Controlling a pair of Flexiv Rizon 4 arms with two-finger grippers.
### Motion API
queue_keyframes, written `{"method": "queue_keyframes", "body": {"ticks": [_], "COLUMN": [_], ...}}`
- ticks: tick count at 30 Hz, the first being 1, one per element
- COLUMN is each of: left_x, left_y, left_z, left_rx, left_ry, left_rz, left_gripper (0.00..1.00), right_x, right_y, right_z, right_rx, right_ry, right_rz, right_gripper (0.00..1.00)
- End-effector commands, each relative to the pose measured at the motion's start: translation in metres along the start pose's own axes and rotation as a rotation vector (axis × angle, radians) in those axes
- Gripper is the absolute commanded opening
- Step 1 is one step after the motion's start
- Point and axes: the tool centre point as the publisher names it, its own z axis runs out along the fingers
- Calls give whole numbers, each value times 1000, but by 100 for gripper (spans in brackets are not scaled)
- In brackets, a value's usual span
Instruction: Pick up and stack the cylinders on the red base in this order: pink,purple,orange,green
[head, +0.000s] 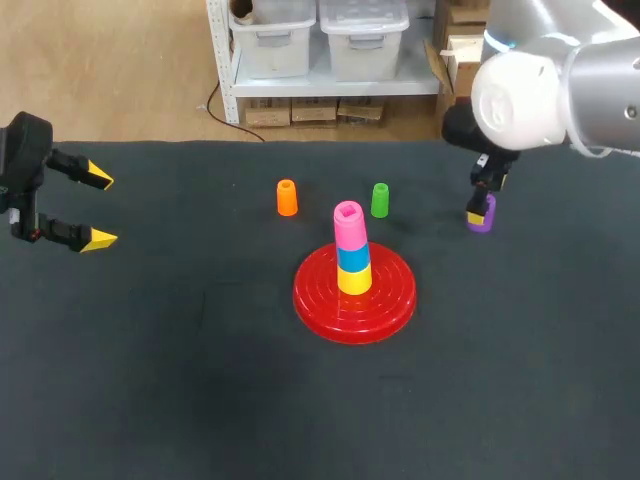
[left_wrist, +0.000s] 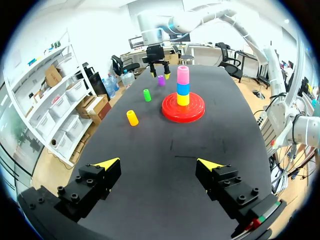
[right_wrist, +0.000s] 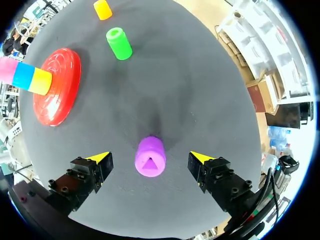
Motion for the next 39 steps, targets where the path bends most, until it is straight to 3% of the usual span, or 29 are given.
{"method": "queue_keyframes", "body": {"ticks": [1,5,6,8,12,16,17,21,26,34,39], "left_x": [1,1,1,1,1,1,1,1,1,1,1], "left_y": [-1,-1,-1,-1,-1,-1,-1,-1,-1,-1,-1], "left_z": [0,0,0,0,0,0,0,0,0,0,0], "left_rx": [-4,-4,-4,-4,-4,-4,-4,-4,-4,-4,-4], "left_ry": [-3,-3,-3,-3,-3,-3,-3,-3,-3,-3,-3], "left_rz": [2,2,2,2,2,2,2,2,2,2,2], "left_gripper": [100,100,100,100,100,100,100,100,100,100,100], "right_x": [-5,-6,-6,-6,-7,-4,-3,2,-7,-57,-91], "right_y": [-7,-7,-7,-7,-5,-1,-1,3,10,34,62], "right_z": [-2,-3,-3,-2,-1,0,0,-3,-33,-86,-119], "right_rx": [-42,-34,-33,-32,-35,-38,-38,-23,32,116,143], "right_ry": [14,20,20,20,19,19,20,15,-5,-1,-19], "right_rz": [-2,-6,-6,-7,-10,-4,-2,11,-20,-164,-219], "right_gripper": [100,98,89,85,58,9,0,0,0,0,0]}}
